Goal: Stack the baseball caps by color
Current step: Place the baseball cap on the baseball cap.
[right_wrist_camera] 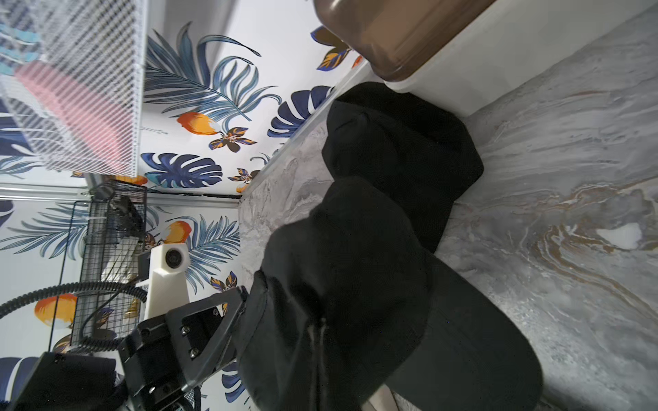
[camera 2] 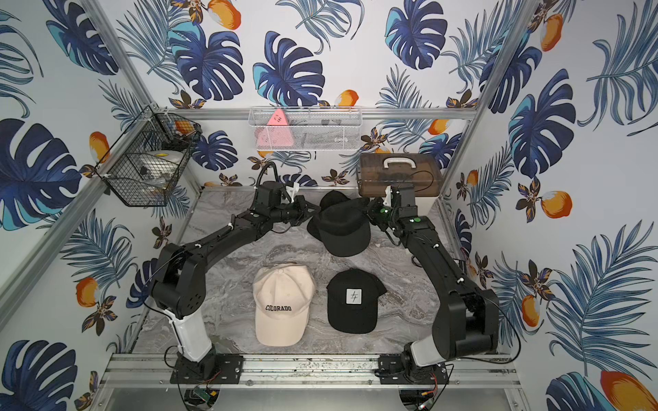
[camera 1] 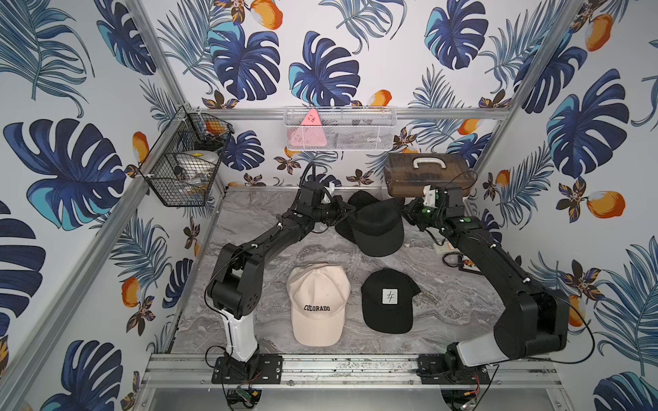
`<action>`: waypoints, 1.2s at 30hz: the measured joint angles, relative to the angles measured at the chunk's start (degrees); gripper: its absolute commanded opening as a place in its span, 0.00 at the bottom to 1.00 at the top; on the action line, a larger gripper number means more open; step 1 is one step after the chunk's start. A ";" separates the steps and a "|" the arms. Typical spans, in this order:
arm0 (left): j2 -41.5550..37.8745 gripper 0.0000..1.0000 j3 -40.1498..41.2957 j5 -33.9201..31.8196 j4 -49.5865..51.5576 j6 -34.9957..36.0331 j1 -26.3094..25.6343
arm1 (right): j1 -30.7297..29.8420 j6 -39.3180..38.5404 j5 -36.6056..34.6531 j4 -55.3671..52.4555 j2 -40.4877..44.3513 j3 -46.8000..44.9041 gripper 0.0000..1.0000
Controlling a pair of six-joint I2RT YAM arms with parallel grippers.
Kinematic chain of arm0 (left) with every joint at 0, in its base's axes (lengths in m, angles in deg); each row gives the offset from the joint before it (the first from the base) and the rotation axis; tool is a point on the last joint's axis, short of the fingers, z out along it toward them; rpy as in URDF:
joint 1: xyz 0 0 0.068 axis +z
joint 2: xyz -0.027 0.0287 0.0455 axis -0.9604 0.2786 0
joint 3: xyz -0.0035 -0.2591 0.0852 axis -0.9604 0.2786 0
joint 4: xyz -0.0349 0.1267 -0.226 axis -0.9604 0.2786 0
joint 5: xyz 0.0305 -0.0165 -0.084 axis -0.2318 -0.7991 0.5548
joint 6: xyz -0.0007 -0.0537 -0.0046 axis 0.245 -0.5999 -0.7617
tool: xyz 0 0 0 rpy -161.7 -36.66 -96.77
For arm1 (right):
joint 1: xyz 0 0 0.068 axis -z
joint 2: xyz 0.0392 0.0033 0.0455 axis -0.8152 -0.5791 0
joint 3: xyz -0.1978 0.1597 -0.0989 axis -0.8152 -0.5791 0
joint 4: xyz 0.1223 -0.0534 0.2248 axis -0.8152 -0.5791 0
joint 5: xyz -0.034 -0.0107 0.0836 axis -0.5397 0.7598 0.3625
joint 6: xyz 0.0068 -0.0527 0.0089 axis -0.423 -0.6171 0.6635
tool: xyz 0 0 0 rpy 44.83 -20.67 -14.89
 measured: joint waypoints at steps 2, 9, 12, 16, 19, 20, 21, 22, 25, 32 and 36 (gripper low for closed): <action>-3.52 0.00 1.57 -0.94 0.28 0.98 -2.03 | -0.02 -0.35 -0.55 -2.14 4.87 -1.36 0.00; -15.65 0.00 8.96 -6.05 3.21 3.72 -9.84 | 0.00 -1.25 -1.73 -11.63 20.92 -6.93 0.00; -20.63 0.00 12.44 -9.01 4.70 3.91 -12.59 | -0.02 -1.22 -2.45 -17.73 26.80 -9.05 0.00; -25.86 0.00 17.38 -12.07 5.88 3.80 -14.97 | -0.09 -0.94 -3.28 -24.96 34.18 -11.63 0.00; -27.74 0.00 20.55 -13.07 5.95 3.67 -16.33 | -0.13 0.68 -3.08 -29.03 39.32 -15.34 0.00; -27.74 0.00 21.14 -13.18 5.97 3.78 -16.61 | -0.13 1.64 -2.91 -29.83 40.46 -16.44 0.00; -27.39 0.00 21.42 -13.25 6.21 4.11 -16.76 | -0.13 1.84 -2.86 -30.40 41.53 -17.84 0.00; -26.71 0.00 21.57 -13.25 6.27 4.72 -16.87 | -0.13 1.92 -2.89 -30.73 42.14 -19.26 0.00; -24.44 0.00 22.34 -13.27 6.14 5.38 -16.98 | -0.13 2.71 -3.45 -31.04 41.90 -22.49 0.00; -20.00 0.00 23.71 -13.51 4.90 7.21 -17.20 | -0.15 -0.33 -7.28 -29.05 36.89 -24.90 0.00; -18.73 0.00 24.94 -13.57 4.44 7.98 -17.44 | -0.15 -1.22 -8.02 -26.71 34.62 -26.86 0.00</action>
